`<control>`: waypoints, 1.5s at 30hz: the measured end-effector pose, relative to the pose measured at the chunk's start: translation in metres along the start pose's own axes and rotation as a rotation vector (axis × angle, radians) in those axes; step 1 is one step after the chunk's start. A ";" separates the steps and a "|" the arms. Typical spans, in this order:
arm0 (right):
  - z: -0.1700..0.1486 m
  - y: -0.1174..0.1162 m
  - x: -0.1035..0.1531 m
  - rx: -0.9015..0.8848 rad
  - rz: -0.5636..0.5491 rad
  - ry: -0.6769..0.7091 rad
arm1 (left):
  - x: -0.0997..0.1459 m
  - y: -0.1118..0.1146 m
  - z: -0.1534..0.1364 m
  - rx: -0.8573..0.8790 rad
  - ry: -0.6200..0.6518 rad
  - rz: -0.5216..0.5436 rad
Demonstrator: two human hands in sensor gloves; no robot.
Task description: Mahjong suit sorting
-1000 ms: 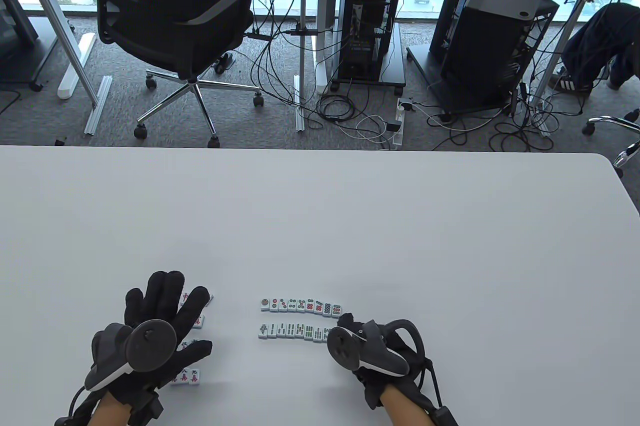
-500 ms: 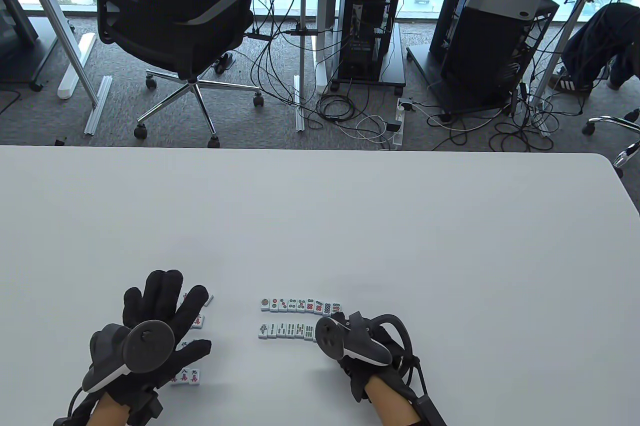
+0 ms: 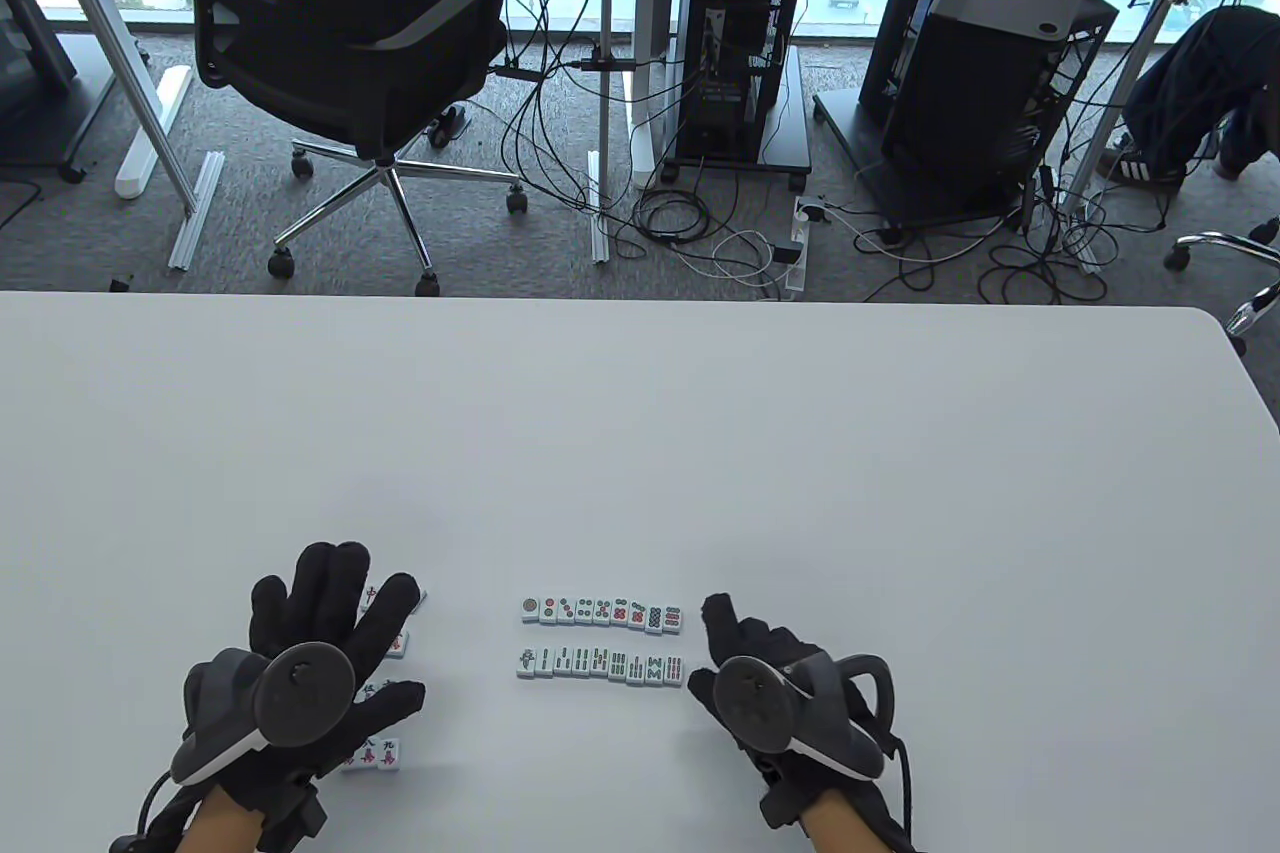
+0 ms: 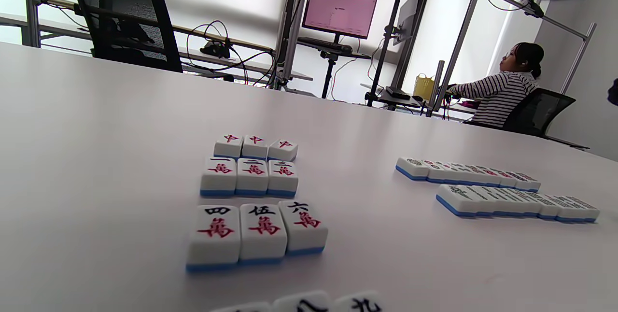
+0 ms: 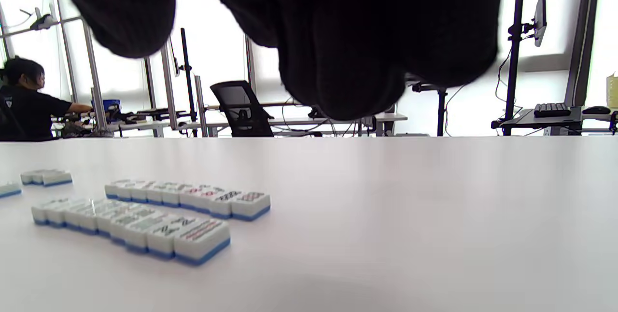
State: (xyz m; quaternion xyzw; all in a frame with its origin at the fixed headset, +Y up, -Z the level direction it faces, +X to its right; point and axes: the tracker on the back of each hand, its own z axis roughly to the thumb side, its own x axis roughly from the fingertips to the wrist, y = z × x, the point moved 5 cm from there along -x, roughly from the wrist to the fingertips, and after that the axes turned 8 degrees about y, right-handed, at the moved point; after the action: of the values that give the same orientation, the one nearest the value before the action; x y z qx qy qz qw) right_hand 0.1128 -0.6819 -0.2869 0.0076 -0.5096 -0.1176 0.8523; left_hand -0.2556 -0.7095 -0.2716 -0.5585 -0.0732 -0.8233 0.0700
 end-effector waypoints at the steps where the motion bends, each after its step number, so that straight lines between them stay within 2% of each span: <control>1: -0.004 0.009 0.003 -0.023 -0.029 -0.003 | -0.001 0.001 0.000 -0.003 0.002 -0.004; 3: -0.014 0.027 0.014 -0.076 -0.089 -0.010 | -0.002 0.005 0.000 -0.019 0.001 -0.016; 6: -0.027 0.035 0.027 -0.073 -0.114 -0.020 | -0.003 0.009 -0.003 -0.024 -0.010 -0.031; 11: -0.046 0.022 0.046 -0.012 -0.084 -0.049 | -0.004 0.016 -0.010 -0.016 -0.035 -0.052; 13: -0.053 0.018 0.046 -0.009 -0.047 -0.078 | -0.004 0.016 -0.011 -0.026 -0.039 -0.045; 17: -0.057 0.011 0.042 -0.033 -0.062 -0.100 | -0.004 0.017 -0.015 -0.032 -0.051 -0.041; 23: -0.039 -0.017 0.035 0.043 0.059 -0.086 | -0.005 0.020 -0.018 -0.042 -0.064 -0.051; 27: -0.035 -0.022 0.034 0.085 0.071 -0.077 | -0.005 0.021 -0.018 -0.050 -0.068 -0.059; 33: -0.039 -0.025 0.035 0.055 0.077 -0.107 | -0.006 0.021 -0.016 -0.062 -0.059 -0.053; 37: -0.039 -0.022 0.035 0.042 0.055 -0.110 | -0.006 0.010 -0.015 -0.083 -0.045 -0.001; 41: -0.036 -0.018 0.035 0.012 0.029 -0.096 | -0.005 -0.023 -0.009 -0.151 -0.041 0.114; 45: -0.036 -0.019 0.035 -0.001 0.028 -0.086 | -0.011 -0.055 -0.010 -0.259 -0.043 0.170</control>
State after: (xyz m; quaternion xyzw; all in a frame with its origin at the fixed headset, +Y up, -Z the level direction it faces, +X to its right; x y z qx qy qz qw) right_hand 0.1559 -0.7116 -0.2764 -0.0049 -0.5458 -0.1059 0.8312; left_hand -0.2710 -0.6574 -0.2881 -0.5847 0.0797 -0.8047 0.0654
